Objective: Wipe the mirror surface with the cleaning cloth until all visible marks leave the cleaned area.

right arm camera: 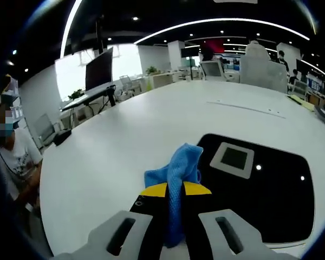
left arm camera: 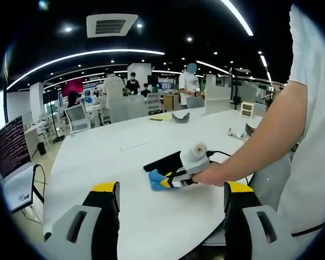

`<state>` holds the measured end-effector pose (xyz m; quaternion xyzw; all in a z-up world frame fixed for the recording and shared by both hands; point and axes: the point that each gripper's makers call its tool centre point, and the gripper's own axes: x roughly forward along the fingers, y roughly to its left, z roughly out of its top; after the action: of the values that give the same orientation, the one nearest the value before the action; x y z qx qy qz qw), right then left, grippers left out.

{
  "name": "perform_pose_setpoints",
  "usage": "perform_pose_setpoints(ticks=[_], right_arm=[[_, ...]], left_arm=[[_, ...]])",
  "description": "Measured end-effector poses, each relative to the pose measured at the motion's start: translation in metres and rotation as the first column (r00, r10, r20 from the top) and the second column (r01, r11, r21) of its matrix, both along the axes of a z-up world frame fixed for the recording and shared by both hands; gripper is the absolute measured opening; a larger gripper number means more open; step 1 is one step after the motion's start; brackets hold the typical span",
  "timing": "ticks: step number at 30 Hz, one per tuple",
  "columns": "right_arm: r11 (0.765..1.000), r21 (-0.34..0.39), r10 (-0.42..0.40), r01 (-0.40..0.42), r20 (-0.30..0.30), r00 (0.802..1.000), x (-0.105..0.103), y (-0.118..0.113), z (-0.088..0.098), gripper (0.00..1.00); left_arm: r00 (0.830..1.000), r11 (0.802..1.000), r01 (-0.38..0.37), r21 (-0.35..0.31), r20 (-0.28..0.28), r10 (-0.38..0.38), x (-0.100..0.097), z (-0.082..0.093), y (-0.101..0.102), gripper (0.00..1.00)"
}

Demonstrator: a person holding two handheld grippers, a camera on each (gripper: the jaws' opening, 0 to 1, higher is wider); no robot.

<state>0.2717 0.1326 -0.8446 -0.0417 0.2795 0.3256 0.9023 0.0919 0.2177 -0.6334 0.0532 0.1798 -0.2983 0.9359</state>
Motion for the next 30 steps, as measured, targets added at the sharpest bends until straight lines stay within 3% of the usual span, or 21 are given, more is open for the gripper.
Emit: perform_pose_setpoints(ticks=[30], right_arm=[[1.0, 0.022, -0.011, 0.011, 0.008, 1.0, -0.007, -0.001, -0.002, 0.04]], left_arm=[[1.0, 0.999, -0.03, -0.013, 0.0, 0.03, -0.01, -0.004, 0.002, 0.78]])
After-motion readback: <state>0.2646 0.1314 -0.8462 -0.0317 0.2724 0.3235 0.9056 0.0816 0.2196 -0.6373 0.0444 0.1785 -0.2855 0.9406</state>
